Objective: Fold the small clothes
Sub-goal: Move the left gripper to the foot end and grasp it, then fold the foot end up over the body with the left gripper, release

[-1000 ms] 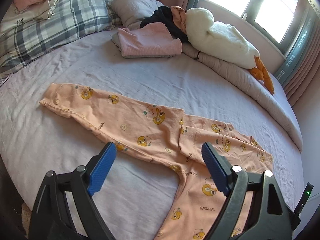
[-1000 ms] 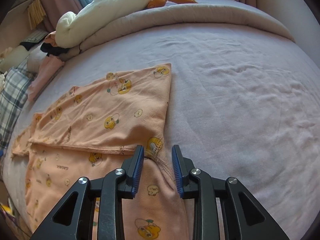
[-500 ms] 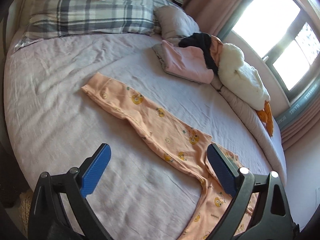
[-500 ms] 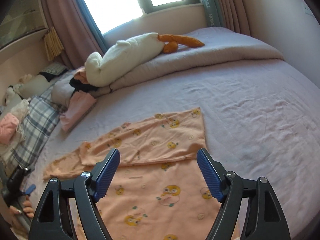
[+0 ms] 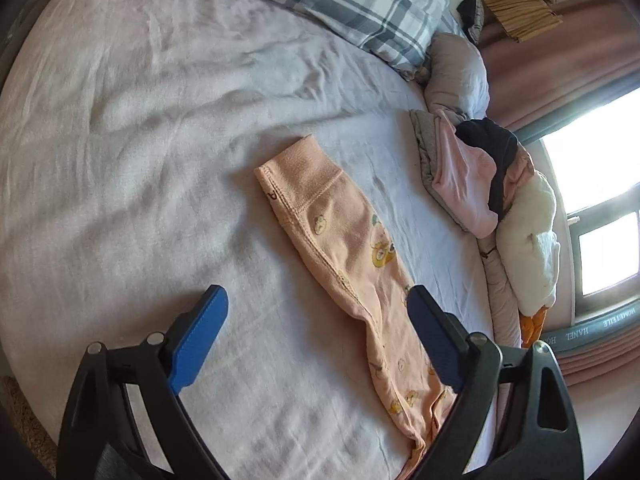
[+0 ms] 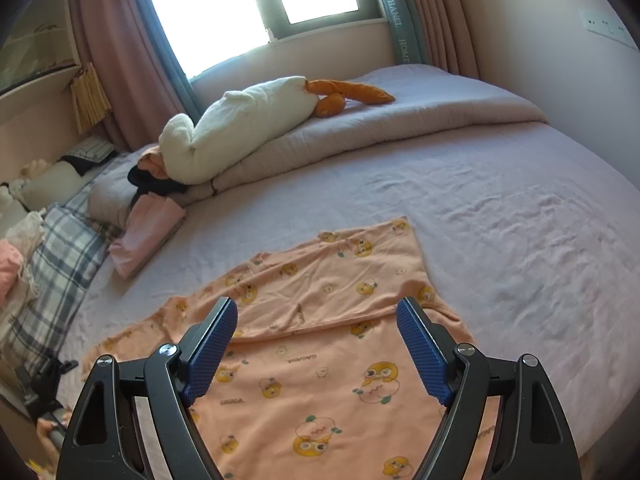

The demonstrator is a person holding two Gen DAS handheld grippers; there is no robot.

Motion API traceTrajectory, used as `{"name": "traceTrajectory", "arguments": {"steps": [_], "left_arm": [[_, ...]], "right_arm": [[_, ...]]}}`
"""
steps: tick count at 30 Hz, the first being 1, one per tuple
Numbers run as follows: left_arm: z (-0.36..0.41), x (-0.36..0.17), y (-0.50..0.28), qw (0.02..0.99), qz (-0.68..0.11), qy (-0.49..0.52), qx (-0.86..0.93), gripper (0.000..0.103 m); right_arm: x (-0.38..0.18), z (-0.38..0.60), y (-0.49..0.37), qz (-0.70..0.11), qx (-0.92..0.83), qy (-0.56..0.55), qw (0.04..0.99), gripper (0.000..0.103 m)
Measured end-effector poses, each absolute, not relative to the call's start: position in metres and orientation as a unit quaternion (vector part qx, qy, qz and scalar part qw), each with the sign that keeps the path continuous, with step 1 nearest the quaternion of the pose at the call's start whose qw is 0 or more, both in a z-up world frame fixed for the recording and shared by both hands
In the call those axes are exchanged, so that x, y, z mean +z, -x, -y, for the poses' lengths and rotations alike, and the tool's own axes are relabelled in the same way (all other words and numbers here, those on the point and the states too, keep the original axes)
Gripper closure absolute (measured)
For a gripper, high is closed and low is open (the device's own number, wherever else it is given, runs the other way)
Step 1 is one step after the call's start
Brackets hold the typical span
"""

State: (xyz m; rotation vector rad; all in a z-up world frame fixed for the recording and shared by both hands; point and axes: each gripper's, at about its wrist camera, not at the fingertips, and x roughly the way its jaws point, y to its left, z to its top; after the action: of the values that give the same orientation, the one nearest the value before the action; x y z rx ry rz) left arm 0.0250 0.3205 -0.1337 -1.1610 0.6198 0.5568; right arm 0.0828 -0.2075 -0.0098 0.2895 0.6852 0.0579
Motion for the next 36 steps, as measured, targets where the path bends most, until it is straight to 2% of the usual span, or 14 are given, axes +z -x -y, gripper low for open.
{"name": "traceTrajectory", "arguments": {"steps": [11, 13, 15, 16, 17, 18, 27, 36], "left_arm": [[-0.331, -0.144, -0.057, 0.765, -0.275, 0.524, 0.253, 0.017], [-0.333, -0.147, -0.060, 0.758, -0.272, 0.533, 0.257, 0.031], [-0.337, -0.152, -0.062, 0.746, -0.267, 0.551, 0.262, 0.066], [-0.339, -0.156, -0.063, 0.742, -0.269, 0.557, 0.259, 0.075], [-0.340, -0.160, -0.065, 0.740, -0.273, 0.559, 0.256, 0.094], [-0.339, -0.161, -0.067, 0.744, -0.279, 0.553, 0.252, 0.100], [-0.299, -0.115, -0.077, 0.805, -0.260, 0.484, 0.226, 0.100], [-0.198, -0.082, -0.117, 0.864, -0.306, 0.388, 0.100, 0.100]], "right_arm": [[-0.019, 0.196, -0.085, -0.346, 0.031, -0.136, 0.928, 0.021], [-0.022, 0.195, -0.086, -0.351, 0.030, -0.134, 0.926, 0.021], [-0.024, 0.195, -0.088, -0.355, 0.028, -0.134, 0.925, 0.022], [-0.025, 0.195, -0.088, -0.356, 0.025, -0.133, 0.925, 0.022], [-0.026, 0.196, -0.088, -0.357, 0.022, -0.132, 0.925, 0.022], [-0.026, 0.196, -0.087, -0.357, 0.020, -0.131, 0.925, 0.022], [-0.027, 0.198, -0.085, -0.356, 0.021, -0.134, 0.924, 0.022], [-0.030, 0.204, -0.082, -0.358, 0.019, -0.142, 0.923, 0.022]]}}
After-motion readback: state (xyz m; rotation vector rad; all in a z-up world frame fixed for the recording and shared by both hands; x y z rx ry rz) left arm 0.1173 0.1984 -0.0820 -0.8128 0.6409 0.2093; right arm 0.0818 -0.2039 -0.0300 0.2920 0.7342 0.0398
